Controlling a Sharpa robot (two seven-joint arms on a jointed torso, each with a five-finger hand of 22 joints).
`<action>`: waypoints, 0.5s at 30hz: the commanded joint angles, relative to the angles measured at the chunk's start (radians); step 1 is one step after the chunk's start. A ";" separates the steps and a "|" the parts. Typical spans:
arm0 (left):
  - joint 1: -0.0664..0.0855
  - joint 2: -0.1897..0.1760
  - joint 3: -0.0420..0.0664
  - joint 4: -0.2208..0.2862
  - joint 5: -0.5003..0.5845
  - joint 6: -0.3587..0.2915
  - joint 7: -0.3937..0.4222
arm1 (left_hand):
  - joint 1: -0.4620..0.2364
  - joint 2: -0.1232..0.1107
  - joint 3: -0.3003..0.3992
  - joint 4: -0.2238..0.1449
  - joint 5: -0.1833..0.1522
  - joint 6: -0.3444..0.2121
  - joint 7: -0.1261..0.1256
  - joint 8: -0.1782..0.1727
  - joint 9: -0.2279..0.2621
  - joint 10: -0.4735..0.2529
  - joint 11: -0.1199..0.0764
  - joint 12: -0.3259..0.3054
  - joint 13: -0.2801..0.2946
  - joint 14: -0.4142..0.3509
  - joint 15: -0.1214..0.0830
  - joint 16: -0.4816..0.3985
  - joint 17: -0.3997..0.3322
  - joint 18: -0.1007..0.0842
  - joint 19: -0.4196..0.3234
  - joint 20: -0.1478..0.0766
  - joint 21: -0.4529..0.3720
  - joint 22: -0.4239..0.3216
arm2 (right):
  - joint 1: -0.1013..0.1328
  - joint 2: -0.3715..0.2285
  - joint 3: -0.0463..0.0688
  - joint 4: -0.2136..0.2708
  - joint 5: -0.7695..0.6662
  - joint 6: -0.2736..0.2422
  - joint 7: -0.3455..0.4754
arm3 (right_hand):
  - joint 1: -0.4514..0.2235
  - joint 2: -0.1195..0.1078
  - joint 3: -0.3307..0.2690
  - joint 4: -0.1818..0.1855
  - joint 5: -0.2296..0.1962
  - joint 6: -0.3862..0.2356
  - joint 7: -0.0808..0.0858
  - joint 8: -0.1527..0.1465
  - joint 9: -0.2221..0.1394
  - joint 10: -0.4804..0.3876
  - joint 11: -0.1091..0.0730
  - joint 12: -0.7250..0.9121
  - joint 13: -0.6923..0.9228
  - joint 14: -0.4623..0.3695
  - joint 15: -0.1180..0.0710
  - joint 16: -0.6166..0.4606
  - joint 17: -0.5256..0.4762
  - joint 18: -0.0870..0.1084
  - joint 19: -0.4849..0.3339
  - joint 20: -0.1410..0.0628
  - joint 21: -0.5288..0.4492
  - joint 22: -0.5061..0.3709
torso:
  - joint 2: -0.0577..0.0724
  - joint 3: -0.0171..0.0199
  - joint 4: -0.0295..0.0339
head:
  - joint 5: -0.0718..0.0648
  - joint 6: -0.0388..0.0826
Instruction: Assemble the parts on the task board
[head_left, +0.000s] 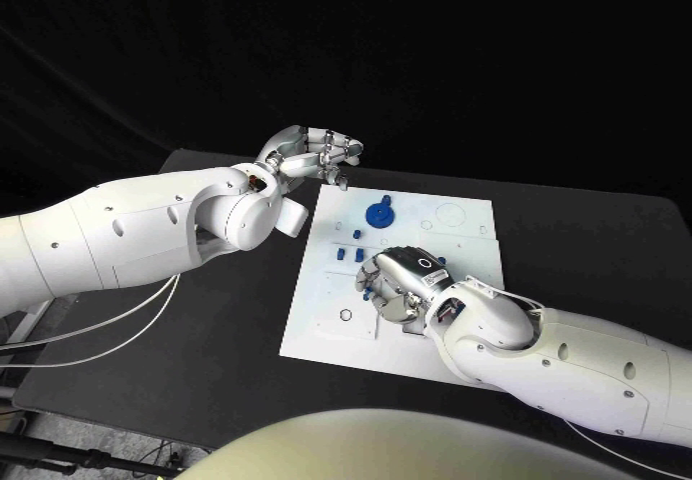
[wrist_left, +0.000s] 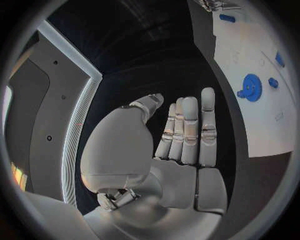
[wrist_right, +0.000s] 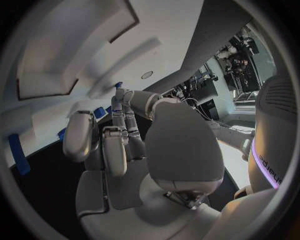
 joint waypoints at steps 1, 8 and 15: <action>0.001 0.001 0.001 0.002 0.000 0.010 -0.001 | -0.001 0.009 -0.002 0.004 0.005 -0.004 0.001 -0.001 0.000 -0.007 0.002 -0.004 -0.002 -0.002 0.003 -0.003 0.000 0.017 0.008 0.002 -0.005 -0.001 | -0.005 0.000 -0.006 0.001 -0.009 0.062 0.009 | -0.002 0.010 0.004 -0.001 0.004 0.004 0.000 -0.006 0.002 0.059 -0.048 0.006 0.040 0.064 -0.007 0.002 0.065 -0.010 -0.004 0.001 -0.003 0.063 | 0.000 -0.0001 -0.0007 | 0.000 0.000; 0.001 -0.001 0.001 0.003 -0.001 0.009 -0.003 | -0.001 0.010 -0.002 0.004 0.004 -0.004 0.001 -0.001 0.000 -0.008 0.002 -0.005 -0.002 -0.002 0.003 -0.002 0.001 0.017 0.008 0.002 -0.005 -0.002 | -0.005 -0.004 -0.007 0.004 -0.009 0.065 0.010 | -0.002 0.010 0.004 -0.001 0.004 0.004 0.000 -0.006 0.002 0.059 -0.048 0.006 0.040 0.064 -0.007 0.002 0.065 -0.010 -0.004 0.001 -0.003 0.063 | 0.000 0.0007 0.0002 | 0.000 0.000; 0.001 -0.001 0.001 0.003 -0.001 0.009 -0.003 | -0.001 0.010 -0.002 0.004 0.004 -0.004 0.001 -0.001 0.000 -0.008 0.002 -0.005 -0.002 -0.002 0.003 -0.002 0.001 0.017 0.008 0.002 -0.005 -0.002 | -0.005 -0.007 -0.008 0.004 -0.008 0.065 0.011 | -0.009 0.008 0.001 -0.002 0.006 -0.002 0.003 -0.011 0.001 0.053 -0.045 -0.001 0.040 0.062 -0.006 0.000 0.060 -0.009 -0.006 0.002 -0.006 0.063 | 0.000 0.0005 0.0000 | -0.001 0.000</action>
